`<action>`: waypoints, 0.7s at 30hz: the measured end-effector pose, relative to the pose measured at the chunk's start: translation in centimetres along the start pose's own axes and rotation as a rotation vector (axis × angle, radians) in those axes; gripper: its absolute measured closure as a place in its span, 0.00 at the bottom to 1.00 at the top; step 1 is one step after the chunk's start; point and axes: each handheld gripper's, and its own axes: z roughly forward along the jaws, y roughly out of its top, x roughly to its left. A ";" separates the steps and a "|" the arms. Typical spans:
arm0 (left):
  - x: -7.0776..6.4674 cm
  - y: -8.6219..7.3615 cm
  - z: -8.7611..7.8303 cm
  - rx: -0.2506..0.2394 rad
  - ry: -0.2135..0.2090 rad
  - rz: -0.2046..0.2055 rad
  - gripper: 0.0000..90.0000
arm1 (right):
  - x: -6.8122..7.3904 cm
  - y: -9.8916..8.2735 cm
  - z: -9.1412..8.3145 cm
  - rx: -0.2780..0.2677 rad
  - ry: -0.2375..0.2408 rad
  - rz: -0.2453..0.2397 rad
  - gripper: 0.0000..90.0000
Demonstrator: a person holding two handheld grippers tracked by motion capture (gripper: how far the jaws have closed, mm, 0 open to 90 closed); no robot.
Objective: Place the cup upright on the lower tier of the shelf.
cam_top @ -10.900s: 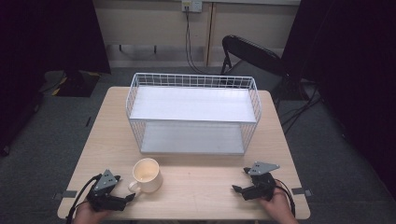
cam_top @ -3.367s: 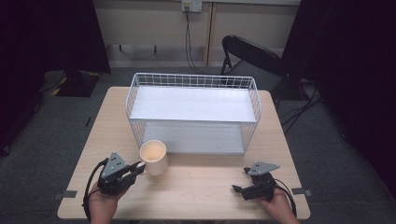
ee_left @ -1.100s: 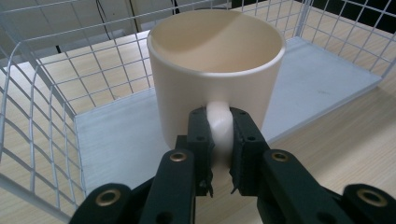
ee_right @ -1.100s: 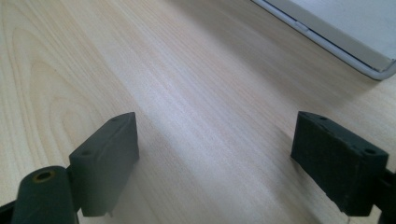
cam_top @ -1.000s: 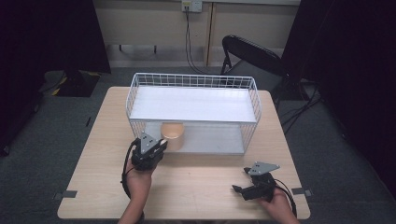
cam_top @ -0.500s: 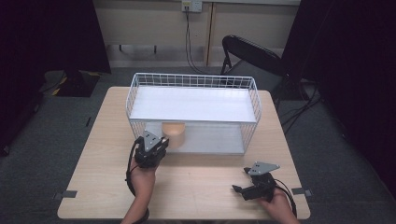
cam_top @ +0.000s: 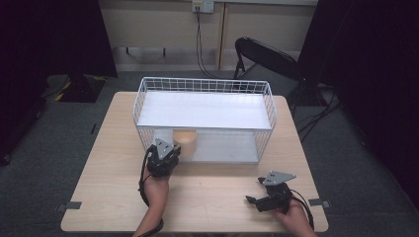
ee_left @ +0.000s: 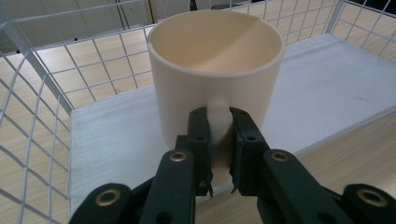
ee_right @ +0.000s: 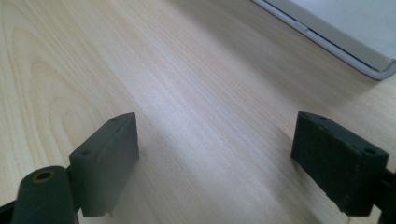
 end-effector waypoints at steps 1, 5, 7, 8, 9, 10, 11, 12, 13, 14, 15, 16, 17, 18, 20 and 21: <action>-0.1 -0.1 0.2 0.000 0.009 -0.003 0.89 | 0.0 0.0 0.0 0.000 0.000 0.000 0.16; -0.2 -0.3 0.5 -0.001 0.019 -0.004 0.89 | 0.0 0.0 0.0 0.000 0.000 0.000 0.16; -0.2 -0.3 0.7 -0.003 0.019 -0.011 0.89 | 0.0 0.0 0.0 0.000 0.000 0.000 0.16; -0.4 -0.3 0.9 -0.009 0.024 -0.016 0.89 | 0.0 0.0 0.0 0.000 0.000 0.000 0.16; -0.4 -0.2 0.9 -0.004 0.025 -0.012 0.89 | 0.0 0.0 0.0 0.000 0.000 0.000 0.16; -0.4 -0.2 1.0 -0.009 0.026 -0.015 0.89 | 0.0 0.0 0.0 0.000 0.001 0.000 0.16; -0.4 -0.2 1.0 -0.009 0.026 -0.015 0.89 | 0.0 0.0 0.0 0.000 0.001 0.000 0.16; -0.5 -0.2 1.1 -0.011 0.024 -0.021 0.89 | 0.0 0.0 0.0 0.000 0.000 0.000 0.16; -0.5 -0.2 1.1 -0.011 0.024 -0.021 0.89 | 0.0 0.0 0.0 0.000 0.000 0.000 0.16; -0.5 -0.3 1.2 -0.020 0.027 -0.040 0.89 | 0.0 0.0 0.0 0.000 0.000 0.000 0.16; -0.5 -0.3 1.2 -0.020 0.027 -0.040 0.89 | 0.0 0.0 0.0 0.000 0.000 0.000 0.16; -0.5 -0.4 1.3 -0.022 0.024 -0.046 0.89 | 0.0 0.0 0.0 -0.001 0.000 0.000 0.16; -0.4 -0.3 1.4 -0.021 0.025 -0.049 0.89 | 0.0 0.0 0.0 -0.001 0.000 0.000 0.16; -0.4 -0.3 1.4 -0.020 0.025 -0.049 0.89 | 0.0 0.0 0.0 -0.001 0.000 0.000 0.16; -0.4 -0.3 1.4 -0.015 0.027 -0.043 0.89 | 0.0 0.0 0.0 -0.001 0.000 0.000 0.16; -0.4 -0.3 1.4 -0.015 0.027 -0.043 0.89 | 0.0 0.0 0.0 -0.001 0.000 0.000 0.16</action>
